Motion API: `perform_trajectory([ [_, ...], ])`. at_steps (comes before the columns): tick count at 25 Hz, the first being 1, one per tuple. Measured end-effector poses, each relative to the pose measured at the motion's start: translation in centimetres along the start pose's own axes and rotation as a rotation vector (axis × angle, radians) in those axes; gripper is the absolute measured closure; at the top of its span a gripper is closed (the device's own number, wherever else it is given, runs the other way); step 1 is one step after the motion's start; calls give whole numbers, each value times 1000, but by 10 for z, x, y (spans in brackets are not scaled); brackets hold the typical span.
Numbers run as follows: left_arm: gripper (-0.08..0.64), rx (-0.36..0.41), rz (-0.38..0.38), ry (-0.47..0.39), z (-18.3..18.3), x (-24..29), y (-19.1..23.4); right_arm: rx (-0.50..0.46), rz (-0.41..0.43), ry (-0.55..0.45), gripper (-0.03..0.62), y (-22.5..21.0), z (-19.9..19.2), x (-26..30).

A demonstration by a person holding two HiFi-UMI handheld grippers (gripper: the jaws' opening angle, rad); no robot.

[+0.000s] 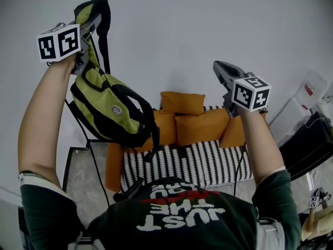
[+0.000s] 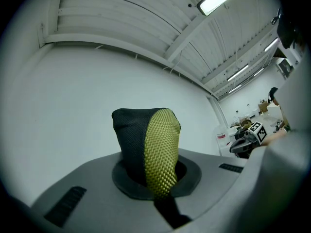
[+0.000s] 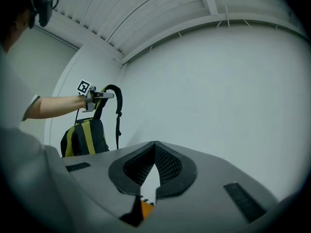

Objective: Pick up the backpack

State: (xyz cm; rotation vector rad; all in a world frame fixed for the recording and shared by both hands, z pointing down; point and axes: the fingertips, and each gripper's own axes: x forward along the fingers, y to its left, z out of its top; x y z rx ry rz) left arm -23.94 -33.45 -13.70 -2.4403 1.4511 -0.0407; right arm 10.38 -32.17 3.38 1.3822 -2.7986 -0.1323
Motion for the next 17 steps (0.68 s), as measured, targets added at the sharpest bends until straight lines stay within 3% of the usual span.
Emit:
perform_trajectory([
  [17, 551, 16, 11, -5, 3, -5, -2, -22, 7, 13, 563, 5, -7, -2],
])
